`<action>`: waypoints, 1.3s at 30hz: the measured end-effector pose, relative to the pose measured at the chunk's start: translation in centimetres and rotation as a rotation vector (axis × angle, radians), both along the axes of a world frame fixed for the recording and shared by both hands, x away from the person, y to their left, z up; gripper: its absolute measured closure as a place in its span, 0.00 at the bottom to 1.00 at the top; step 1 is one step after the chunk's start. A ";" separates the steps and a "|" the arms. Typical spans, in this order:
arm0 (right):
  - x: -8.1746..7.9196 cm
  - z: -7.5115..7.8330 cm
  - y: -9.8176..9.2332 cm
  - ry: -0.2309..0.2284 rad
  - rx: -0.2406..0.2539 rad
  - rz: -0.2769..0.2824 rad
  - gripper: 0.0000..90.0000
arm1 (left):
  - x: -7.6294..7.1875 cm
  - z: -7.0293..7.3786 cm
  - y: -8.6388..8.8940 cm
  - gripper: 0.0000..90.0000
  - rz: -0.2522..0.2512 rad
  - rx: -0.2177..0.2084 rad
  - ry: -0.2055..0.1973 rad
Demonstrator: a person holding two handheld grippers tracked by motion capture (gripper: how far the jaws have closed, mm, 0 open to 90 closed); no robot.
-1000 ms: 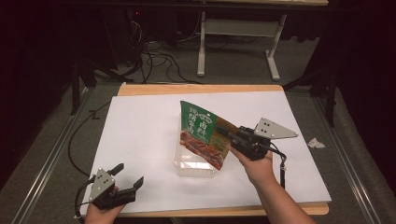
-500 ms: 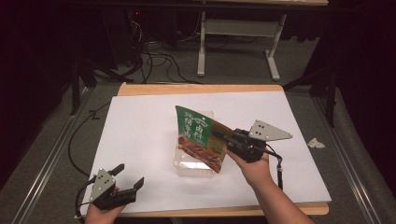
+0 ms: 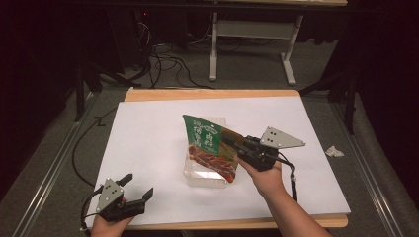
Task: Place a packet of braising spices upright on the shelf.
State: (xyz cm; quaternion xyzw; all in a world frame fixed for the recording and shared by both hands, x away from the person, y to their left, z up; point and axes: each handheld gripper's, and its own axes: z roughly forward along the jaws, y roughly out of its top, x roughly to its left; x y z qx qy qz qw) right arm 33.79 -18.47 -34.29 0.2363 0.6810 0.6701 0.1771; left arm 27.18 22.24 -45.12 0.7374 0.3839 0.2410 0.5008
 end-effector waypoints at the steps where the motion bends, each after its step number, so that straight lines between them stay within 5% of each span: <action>1: 0.0 0.0 0.0 0.003 0.002 0.001 1.00 | 0.0 0.0 0.0 0.17 0.001 -0.002 0.001; 39: 1.1 -2.3 1.1 0.053 -0.038 -0.022 1.00 | 0.0 0.2 0.0 0.17 -0.001 0.001 -0.012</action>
